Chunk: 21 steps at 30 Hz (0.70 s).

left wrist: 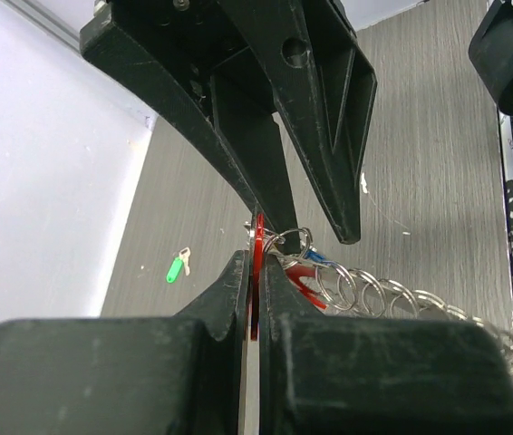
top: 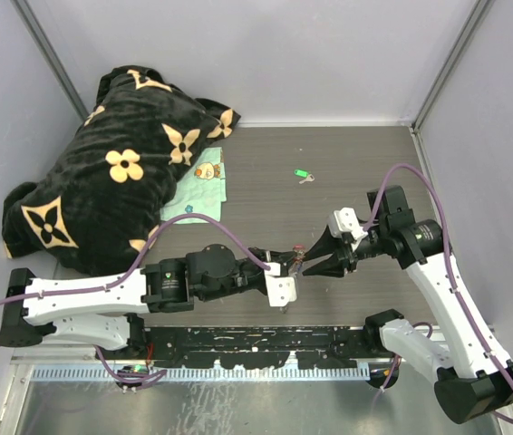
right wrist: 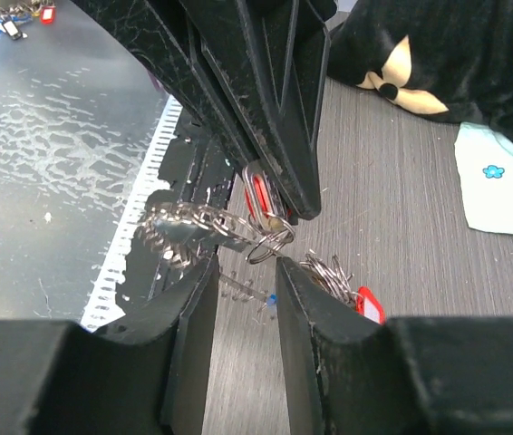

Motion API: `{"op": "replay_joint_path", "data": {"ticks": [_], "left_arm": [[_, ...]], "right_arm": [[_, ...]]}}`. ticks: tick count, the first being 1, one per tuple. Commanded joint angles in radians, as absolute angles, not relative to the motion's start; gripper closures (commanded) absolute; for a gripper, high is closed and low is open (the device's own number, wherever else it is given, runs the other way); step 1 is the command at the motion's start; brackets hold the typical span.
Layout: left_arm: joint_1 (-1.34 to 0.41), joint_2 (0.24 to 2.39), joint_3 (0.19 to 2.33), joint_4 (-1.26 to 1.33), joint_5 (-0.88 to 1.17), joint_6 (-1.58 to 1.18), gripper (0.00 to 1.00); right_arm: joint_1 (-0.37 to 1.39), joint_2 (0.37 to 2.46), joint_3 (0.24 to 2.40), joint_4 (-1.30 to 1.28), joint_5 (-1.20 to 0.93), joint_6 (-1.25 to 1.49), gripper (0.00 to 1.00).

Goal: Remove the keys from the keyring

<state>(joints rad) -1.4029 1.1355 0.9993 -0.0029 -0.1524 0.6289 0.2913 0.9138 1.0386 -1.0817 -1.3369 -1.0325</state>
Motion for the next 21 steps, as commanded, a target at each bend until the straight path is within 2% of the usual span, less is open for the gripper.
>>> {"op": "replay_joint_path", "data": {"ticks": [1, 6, 10, 13, 16, 21], "left_arm": [[-1.400, 1.138, 1.080, 0.124, -0.141, 0.588, 1.00], [-1.401, 1.144, 1.088, 0.126, -0.142, 0.569, 1.00], [-1.402, 1.137, 1.085, 0.127, -0.142, 0.559, 1.00], [-1.402, 1.132, 1.082, 0.126, -0.142, 0.557, 1.00], [-1.402, 1.125, 1.077, 0.114, -0.138, 0.559, 1.00], [-1.402, 1.115, 1.079, 0.050, -0.113, 0.614, 1.00]], "right_arm": [[0.282, 0.897, 1.046, -1.023, -1.363, -0.985, 0.63], [0.276, 0.887, 1.045, -0.998, -1.347, -0.952, 0.66], [0.273, 0.876, 1.042, -0.974, -1.317, -0.918, 0.72], [0.268, 0.873, 1.047, -0.966, -1.308, -0.905, 0.80], [0.268, 0.871, 1.058, -0.969, -1.289, -0.900, 0.92], [0.269, 0.894, 1.150, -1.079, -1.197, -1.017, 0.96]]}}
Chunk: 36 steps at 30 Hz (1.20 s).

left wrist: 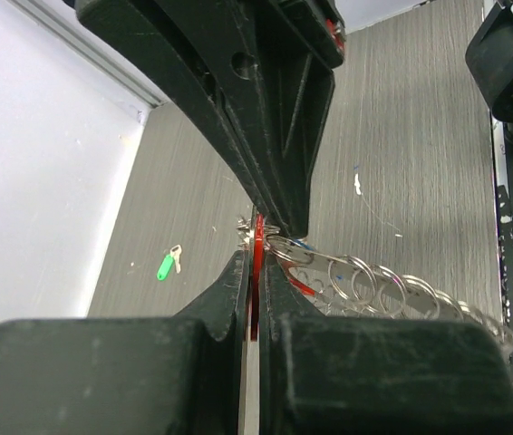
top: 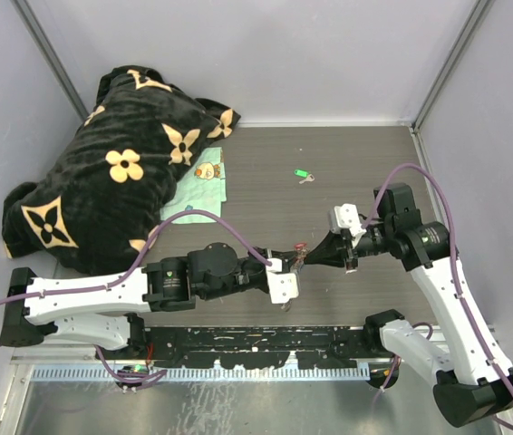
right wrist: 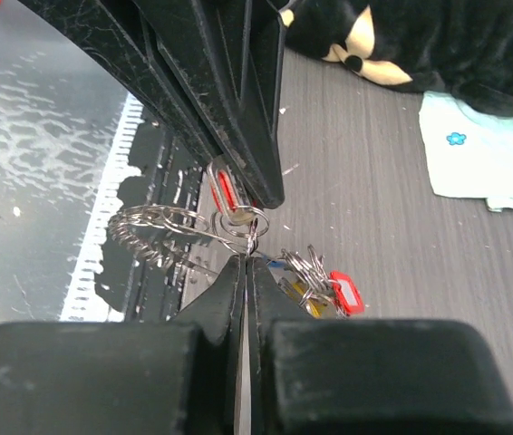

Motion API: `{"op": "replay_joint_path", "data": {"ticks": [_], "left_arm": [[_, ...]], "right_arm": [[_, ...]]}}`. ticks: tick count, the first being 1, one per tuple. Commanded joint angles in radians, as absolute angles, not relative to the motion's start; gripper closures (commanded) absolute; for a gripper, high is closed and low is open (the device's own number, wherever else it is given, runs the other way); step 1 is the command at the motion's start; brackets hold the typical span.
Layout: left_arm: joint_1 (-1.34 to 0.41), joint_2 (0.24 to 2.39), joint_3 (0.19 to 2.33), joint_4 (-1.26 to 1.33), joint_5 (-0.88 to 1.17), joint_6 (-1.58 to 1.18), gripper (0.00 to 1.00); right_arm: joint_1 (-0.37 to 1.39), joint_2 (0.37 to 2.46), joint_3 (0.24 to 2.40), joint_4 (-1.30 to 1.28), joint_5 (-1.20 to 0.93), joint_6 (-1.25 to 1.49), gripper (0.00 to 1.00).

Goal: Remove the keys from the keyring

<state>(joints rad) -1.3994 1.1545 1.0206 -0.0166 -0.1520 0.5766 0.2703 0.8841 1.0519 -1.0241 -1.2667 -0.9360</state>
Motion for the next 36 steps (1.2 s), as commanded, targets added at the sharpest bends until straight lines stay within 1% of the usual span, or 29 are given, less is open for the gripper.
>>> {"op": "replay_joint_path", "data": {"ticks": [1, 6, 9, 16, 19, 29, 36], "left_arm": [[-1.402, 1.115, 1.087, 0.032, -0.113, 0.626, 1.00], [-1.400, 1.131, 1.139, -0.053, -0.110, 0.674, 1.00], [-1.398, 1.140, 1.156, -0.068, -0.107, 0.695, 1.00], [-1.390, 1.165, 1.182, -0.087, -0.078, 0.731, 1.00], [-1.390, 1.171, 1.186, -0.100, -0.067, 0.747, 1.00], [-1.390, 1.127, 1.167, -0.131, 0.026, 0.786, 1.00], [-1.390, 1.104, 1.193, -0.199, 0.080, 0.807, 1.00]], "right_arm": [[0.271, 0.904, 1.177, -1.112, -1.171, -1.051, 0.96], [0.305, 0.985, 1.321, -1.326, -1.070, -1.227, 0.96], [0.352, 1.011, 1.370, -1.368, -0.999, -1.258, 0.97], [0.542, 1.029, 1.413, -1.304, -0.829, -1.127, 0.96], [0.584, 1.043, 1.426, -1.289, -0.803, -1.091, 0.97], [0.592, 1.036, 1.390, -1.214, -0.823, -0.999, 0.97], [0.589, 1.038, 1.350, -1.175, -0.825, -0.961, 0.97]]}}
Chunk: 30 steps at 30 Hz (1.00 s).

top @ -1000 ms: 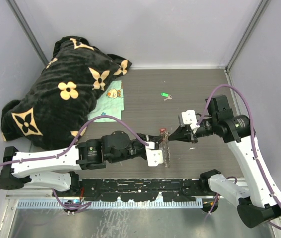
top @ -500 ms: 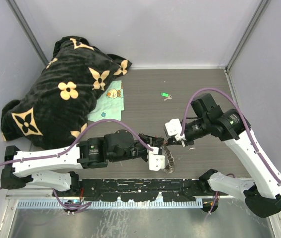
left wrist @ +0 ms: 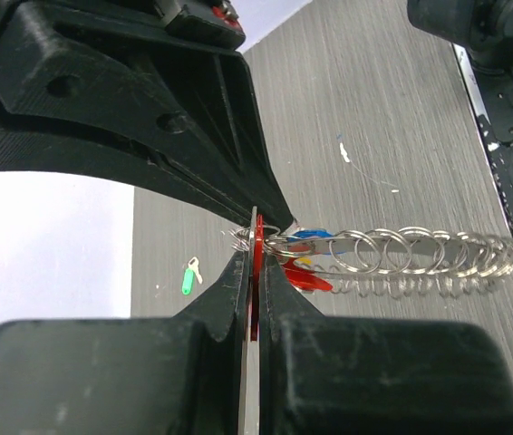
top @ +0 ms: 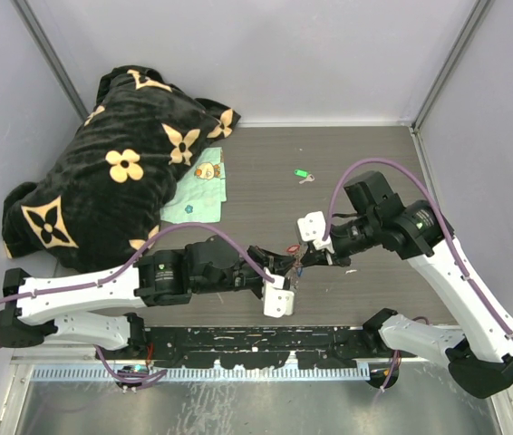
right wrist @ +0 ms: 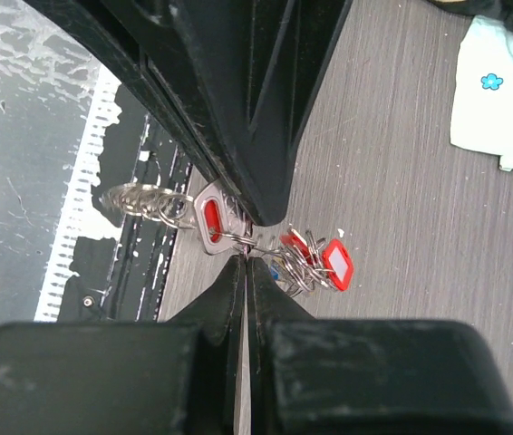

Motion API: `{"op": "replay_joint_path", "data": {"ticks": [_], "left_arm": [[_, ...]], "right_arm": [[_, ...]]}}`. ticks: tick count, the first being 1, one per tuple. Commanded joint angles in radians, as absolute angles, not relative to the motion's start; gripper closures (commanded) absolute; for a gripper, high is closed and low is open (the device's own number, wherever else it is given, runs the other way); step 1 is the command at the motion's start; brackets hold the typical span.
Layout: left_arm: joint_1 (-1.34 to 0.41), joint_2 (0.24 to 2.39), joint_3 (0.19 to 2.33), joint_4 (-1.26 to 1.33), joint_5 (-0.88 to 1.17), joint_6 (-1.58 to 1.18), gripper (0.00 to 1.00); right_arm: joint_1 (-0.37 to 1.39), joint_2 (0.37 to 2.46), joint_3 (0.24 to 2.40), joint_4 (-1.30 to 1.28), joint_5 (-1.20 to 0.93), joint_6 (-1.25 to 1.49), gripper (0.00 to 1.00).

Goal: Remove the keys from the keyring

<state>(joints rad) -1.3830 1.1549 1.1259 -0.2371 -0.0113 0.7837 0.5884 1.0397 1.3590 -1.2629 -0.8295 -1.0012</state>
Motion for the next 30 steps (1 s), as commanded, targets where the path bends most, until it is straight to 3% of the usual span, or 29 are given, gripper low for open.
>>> {"op": "replay_joint_path", "data": {"ticks": [1, 30], "left_arm": [[-1.390, 1.104, 1.198, -0.208, 0.085, 0.808, 1.00], [-1.391, 0.993, 1.082, -0.222, 0.069, 0.686, 1.00]], "right_arm": [[0.588, 1.040, 1.350, -1.174, -0.827, -0.956, 0.97], [0.507, 1.016, 1.264, -1.094, -0.842, -0.861, 0.98]]}}
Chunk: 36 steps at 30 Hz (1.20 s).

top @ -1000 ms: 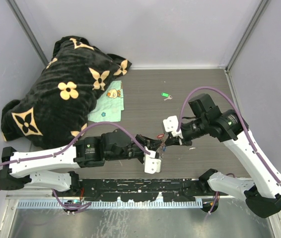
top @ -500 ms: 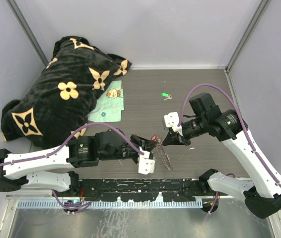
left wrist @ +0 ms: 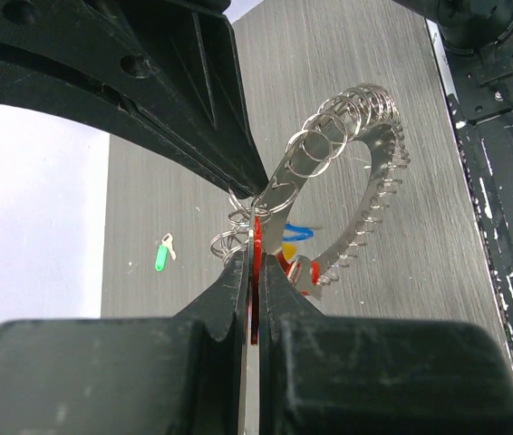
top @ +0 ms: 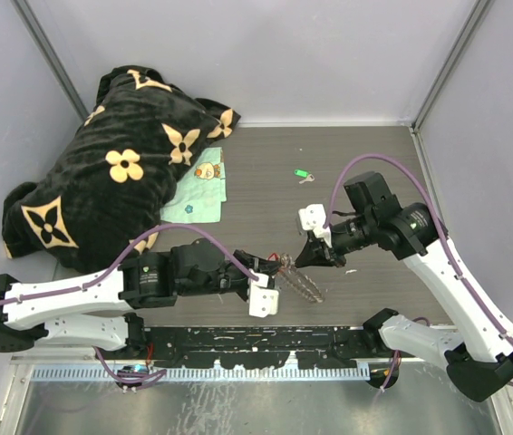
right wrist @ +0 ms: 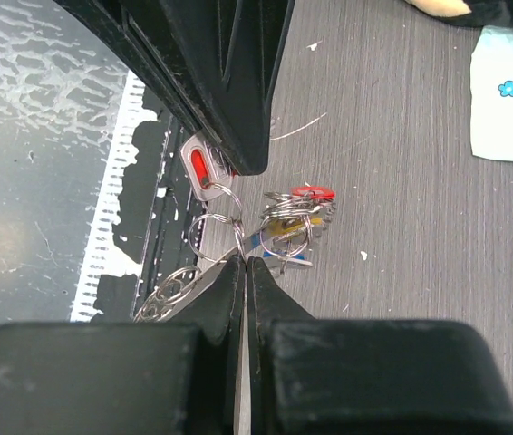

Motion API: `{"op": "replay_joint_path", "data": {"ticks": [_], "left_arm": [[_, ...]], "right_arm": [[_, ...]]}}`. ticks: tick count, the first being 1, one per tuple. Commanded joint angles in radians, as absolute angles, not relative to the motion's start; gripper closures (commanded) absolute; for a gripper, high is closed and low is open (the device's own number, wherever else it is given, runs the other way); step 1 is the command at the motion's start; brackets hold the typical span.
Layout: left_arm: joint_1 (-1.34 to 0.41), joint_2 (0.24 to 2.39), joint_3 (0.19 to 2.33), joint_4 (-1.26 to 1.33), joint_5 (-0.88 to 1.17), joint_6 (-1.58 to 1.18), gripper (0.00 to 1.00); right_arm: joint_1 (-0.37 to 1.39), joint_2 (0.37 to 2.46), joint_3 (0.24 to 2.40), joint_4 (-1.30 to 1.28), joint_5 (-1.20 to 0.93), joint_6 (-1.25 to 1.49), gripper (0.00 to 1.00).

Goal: Remove the keys from the keyring

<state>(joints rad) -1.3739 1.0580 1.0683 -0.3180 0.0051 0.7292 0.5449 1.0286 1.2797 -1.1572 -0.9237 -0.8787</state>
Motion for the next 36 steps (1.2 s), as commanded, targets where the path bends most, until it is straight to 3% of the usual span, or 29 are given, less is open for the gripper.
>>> {"op": "replay_joint_path", "data": {"ticks": [1, 23, 31, 36], "left_arm": [[-1.391, 0.993, 1.080, -0.220, 0.068, 0.681, 1.00], [-1.390, 1.001, 1.073, -0.192, -0.021, 0.641, 1.00], [-1.390, 1.025, 1.137, -0.237, -0.026, 0.640, 1.00], [-1.390, 1.014, 1.139, -0.260, -0.015, 0.616, 1.00]], "right_arm": [[0.502, 1.013, 1.259, -1.090, -0.847, -0.856, 0.98], [0.353, 0.929, 1.078, -0.966, -1.202, -0.831, 0.96], [0.354, 0.923, 1.096, -1.059, -1.201, -0.917, 0.51], [0.354, 0.961, 1.180, -1.179, -1.189, -1.013, 0.44]]}}
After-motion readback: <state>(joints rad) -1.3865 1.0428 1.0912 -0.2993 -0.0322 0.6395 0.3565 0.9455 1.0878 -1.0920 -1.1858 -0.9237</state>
